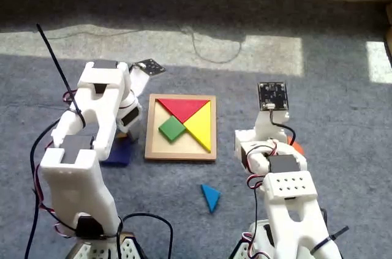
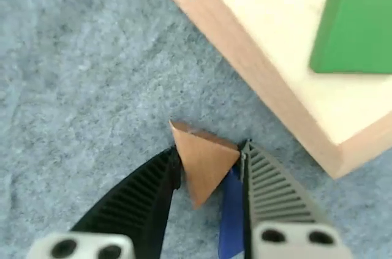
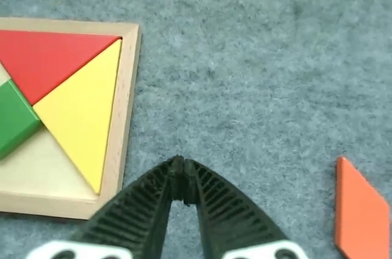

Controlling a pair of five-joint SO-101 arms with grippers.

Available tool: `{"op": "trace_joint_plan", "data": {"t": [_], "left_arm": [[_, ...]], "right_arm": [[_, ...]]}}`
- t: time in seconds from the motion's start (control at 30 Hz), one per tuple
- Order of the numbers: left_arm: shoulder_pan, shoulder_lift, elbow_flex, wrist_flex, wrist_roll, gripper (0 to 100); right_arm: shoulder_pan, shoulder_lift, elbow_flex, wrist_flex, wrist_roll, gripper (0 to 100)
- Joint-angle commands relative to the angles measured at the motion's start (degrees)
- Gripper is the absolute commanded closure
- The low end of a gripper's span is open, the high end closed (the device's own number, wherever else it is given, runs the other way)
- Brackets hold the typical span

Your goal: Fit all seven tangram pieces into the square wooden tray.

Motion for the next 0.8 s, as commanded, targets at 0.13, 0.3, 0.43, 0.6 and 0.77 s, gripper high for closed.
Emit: {"op": "trace_joint_plan", "data": {"t": [0.13, 0.3, 0.43, 0.6, 0.77], "left_arm": [[0.75, -2.15, -2.24, 0.53, -0.18, 88], [0.84, -8.66, -1.01, 0.62, -0.09, 88], [1.71, -15.60, 1.01, 0.62, -0.09, 87], [6.90, -20.88, 3.38, 0.26, 5.54, 87], [13.14, -20.09, 2.86, -0.09, 11.78, 87]], "right_arm": [[0.48, -1.36, -0.40, -1.36, -0.18, 98.9], [1.71, -1.36, -0.40, -1.36, -0.18, 98.9], [2.07, -1.36, -0.40, -1.36, -0.18, 98.9], [2.07, -1.36, -0.57, -1.36, -0.18, 98.9], [2.15, -1.36, -0.40, -1.36, -0.18, 98.9]]}}
